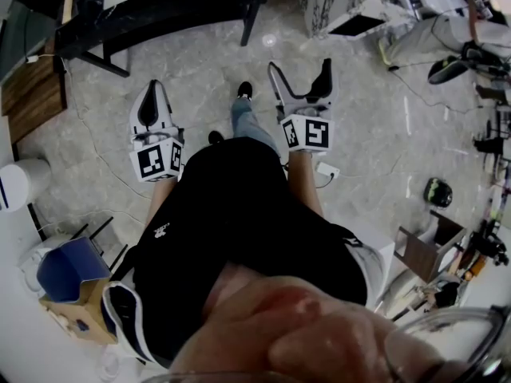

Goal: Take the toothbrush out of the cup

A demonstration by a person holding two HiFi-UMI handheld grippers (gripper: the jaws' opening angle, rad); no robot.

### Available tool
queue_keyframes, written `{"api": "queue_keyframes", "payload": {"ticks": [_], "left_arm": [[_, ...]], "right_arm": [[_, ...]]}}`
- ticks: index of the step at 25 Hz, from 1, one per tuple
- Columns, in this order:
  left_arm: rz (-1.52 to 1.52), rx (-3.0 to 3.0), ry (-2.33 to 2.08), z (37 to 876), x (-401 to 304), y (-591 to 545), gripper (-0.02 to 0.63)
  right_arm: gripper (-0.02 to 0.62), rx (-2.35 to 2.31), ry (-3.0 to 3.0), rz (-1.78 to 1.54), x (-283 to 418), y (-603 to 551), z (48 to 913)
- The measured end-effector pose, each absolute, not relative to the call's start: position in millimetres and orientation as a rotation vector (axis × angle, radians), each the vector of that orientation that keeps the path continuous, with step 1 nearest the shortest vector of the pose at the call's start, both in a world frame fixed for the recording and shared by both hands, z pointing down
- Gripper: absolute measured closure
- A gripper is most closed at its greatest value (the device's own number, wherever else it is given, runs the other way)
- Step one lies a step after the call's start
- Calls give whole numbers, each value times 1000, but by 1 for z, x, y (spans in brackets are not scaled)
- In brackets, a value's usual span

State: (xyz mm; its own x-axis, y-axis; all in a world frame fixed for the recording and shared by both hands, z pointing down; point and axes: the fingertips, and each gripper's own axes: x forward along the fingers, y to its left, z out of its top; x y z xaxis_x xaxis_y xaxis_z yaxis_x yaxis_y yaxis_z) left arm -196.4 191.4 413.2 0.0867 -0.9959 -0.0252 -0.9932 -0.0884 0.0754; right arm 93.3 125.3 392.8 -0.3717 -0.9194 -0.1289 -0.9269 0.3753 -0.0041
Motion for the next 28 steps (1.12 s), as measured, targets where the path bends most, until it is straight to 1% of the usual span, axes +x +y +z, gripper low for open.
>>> {"api": "queue_keyframes", "payload": {"ticks": [12,20,28], "left_arm": [[-67,2290,-2106,423,-199,121,601],[-40,2244,-2106,437,-197,35,601],[-35,2212,-2165,415,-187,-75,601]], "right_arm": [[81,-1697,2460,80,98,47,402],[81,-1683,2474,51,102,-50,406],[81,-1633,2515,35,108,-169,399]]}}
